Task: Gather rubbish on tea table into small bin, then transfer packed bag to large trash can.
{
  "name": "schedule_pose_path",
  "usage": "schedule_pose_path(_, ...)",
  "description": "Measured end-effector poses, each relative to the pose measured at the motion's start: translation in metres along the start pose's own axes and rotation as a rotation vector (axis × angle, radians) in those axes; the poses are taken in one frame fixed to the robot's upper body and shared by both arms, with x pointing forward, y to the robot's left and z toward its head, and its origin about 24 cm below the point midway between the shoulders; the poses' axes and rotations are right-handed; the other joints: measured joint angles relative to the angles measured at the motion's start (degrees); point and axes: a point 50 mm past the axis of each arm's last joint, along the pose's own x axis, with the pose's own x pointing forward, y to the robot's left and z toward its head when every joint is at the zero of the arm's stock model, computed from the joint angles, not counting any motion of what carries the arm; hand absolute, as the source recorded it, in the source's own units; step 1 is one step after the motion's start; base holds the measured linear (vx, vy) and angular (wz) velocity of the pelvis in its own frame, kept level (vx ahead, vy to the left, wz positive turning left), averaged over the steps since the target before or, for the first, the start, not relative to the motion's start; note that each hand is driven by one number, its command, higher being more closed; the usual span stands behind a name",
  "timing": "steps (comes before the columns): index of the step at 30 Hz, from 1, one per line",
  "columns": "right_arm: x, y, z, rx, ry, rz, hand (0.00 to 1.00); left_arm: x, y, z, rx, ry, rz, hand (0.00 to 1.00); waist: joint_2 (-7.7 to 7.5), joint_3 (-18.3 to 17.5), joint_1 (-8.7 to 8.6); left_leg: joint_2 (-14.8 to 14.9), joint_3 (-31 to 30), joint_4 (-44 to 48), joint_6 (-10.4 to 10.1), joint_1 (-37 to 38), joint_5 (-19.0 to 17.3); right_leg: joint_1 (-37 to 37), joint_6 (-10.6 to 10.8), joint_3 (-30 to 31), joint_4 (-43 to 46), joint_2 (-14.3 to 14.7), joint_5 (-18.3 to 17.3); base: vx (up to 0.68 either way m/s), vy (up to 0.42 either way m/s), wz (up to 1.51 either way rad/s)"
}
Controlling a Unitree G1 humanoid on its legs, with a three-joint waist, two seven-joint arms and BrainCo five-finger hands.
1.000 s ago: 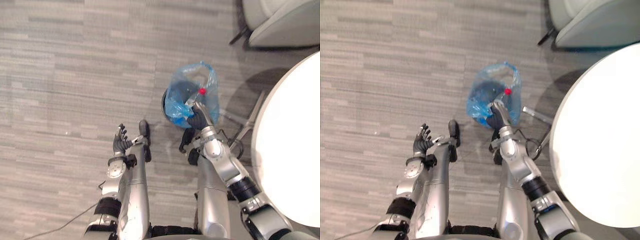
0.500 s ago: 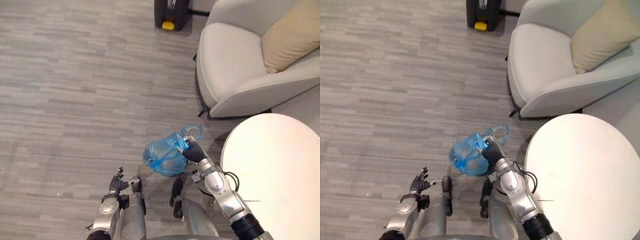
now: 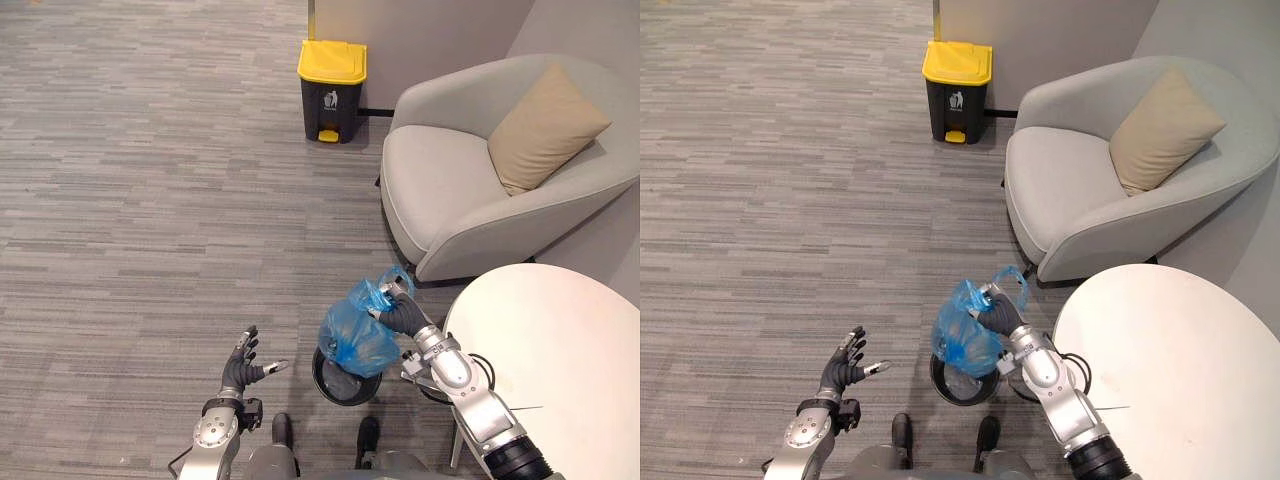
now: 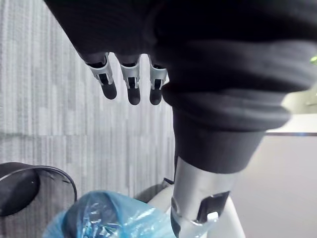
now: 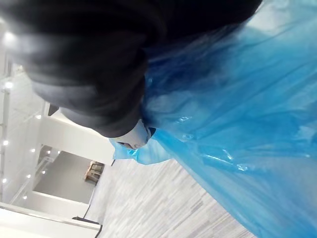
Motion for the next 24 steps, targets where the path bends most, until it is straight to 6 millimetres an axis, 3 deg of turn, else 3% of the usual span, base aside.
schedule_pose_path(8, 0.012, -0.023, 0.013, -0.069, -0.064, 0.027, 1.00, 0.009, -0.023, 0.052, 0.088, -0.237, -0.130, 0.00, 0.54, -1.5, -0.32, -0.4, -0.5, -1.4, 0.2, 2.4, 0.5, 1.9, -0.1, 0.5, -0.6, 0.6, 0.1, 0.01, 0.002, -0.01)
schedule_pose_path(24, 0.041, -0.025, 0.065, -0.057, -0.272, 0.121, 1.00, 0.021, -0.074, 0.097, 0.298, -0.429, -0.369, 0.00, 0.59, -3.1, -1.69, -0.8, -1.1, -4.0, 0.3, 5.2, 1.1, 3.1, -0.2, 2.3, -1.4, 1.0, 0.5, 0.00, 0.004, -0.05)
